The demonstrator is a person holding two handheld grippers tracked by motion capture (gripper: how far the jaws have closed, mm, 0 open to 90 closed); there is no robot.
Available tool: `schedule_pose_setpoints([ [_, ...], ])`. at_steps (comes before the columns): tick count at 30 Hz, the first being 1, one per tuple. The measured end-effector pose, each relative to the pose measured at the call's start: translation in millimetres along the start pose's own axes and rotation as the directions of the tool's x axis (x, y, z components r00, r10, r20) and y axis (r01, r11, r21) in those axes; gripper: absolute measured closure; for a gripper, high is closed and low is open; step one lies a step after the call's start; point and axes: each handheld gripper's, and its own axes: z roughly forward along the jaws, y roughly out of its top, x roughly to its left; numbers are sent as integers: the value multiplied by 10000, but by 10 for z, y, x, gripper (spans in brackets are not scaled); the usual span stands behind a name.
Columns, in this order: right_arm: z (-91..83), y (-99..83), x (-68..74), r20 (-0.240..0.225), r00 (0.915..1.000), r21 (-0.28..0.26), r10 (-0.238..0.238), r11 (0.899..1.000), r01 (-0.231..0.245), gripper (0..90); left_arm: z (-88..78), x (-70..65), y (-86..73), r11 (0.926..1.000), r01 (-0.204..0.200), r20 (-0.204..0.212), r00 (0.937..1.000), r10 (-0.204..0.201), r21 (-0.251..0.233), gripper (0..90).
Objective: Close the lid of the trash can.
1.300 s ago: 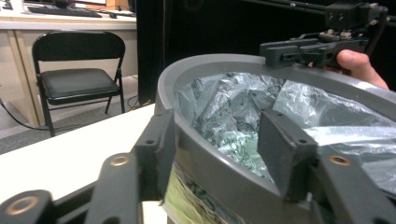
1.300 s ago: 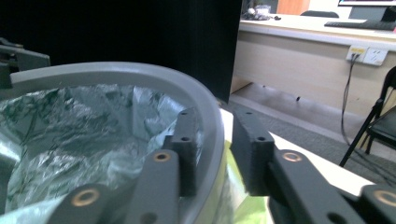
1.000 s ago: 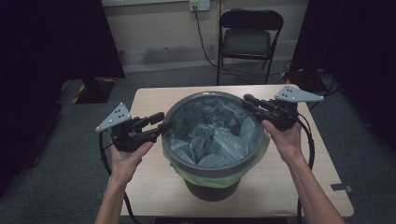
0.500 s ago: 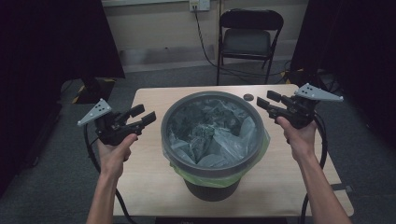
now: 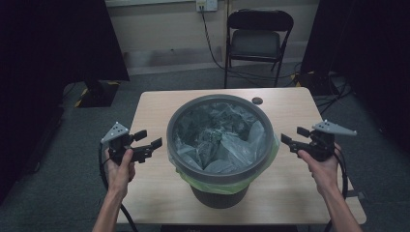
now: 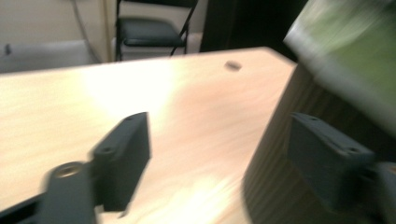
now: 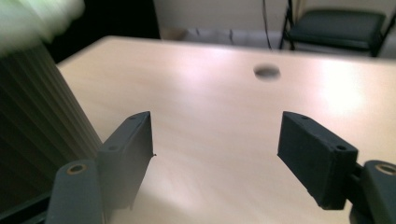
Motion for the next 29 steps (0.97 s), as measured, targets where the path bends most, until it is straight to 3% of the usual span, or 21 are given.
schedule_pose_setpoints([
  [1, 23, -93, -1, 119, 9999, 163, -31, 9999, 29, 242, 36, 21, -55, 9997, 67, -170, 9998, -63, 228, 253],
  [3, 66, -268, 6, 292, 9996, 594, -32, 9982, 15, 232, 101, 43, -168, 9969, -242, -452, 9986, 276, 748, 251],
  [5, 104, -431, 3, 406, 9992, 949, 31, 9955, -69, 220, 162, 65, -286, 9925, -63, -413, 9991, 114, 1224, 238],
  [7, 138, -581, -13, 534, 9986, 1424, -49, 9898, -27, 210, 224, 57, -429, 9863, -146, -722, 9970, 268, 1642, 229],
  [9, 152, -694, -60, 641, 9979, 1826, 52, 9830, -169, 205, 283, 60, -573, 9754, -185, -877, 9954, 386, 2195, 230],
  [11, 161, -761, -99, 828, 9966, 2213, -14, 9751, -170, 195, 329, 69, -658, 9719, -196, -1116, 9926, 469, 2345, 230],
  [14, 170, -828, -145, 1022, 9947, 2427, 76, 9696, -323, 189, 418, 76, -785, 9566, -354, -1485, 9856, 813, 2891, 227],
  [16, 191, -867, -165, 993, 9950, 2668, 110, 9630, -373, 181, 468, 52, -861, 9430, -392, -1292, 9879, 864, 3305, 237],
  [18, 219, -902, -172, 1156, 9933, 2969, -38, 9544, -309, 168, 510, 15, -911, 9267, -867, -1384, 9795, 1463, 3657, 229],
  [21, 255, -952, -160, 1430, 9891, 3177, -359, 9481, -115, 163, 568, 5, -965, 9190, -960, -1494, 9751, 1640, 3824, 210],
  [22, 263, -965, -146, 1600, 9851, 3179, -632, 9481, 92, 164, 593, -5, -995, 9125, -987, -1562, 9724, 1732, 3970, 203],
  [24, 273, -983, -134, 1692, 9822, 3075, -815, 9512, 260, 154, 606, -25, -1036, 9266, -946, -1562, 9745, 1609, 3641, 161],
  [27, 266, -1005, -139, 1682, 9821, 2907, -852, 9563, 332, 152, 605, -3, -1069, 9356, -1029, -1502, 9754, 1615, 3377, 146],
  [28, 264, -1006, -139, 1676, 9823, 2918, -831, 9560, 311, 152, 613, 13, -1073, 9397, -811, -1535, 9784, 1387, 3322, 126],
  [29, 265, -1006, -139, 1678, 9823, 2920, -831, 9559, 310, 152, 617, 18, -1076, 9407, -840, -1565, 9774, 1419, 3286, 116],
])
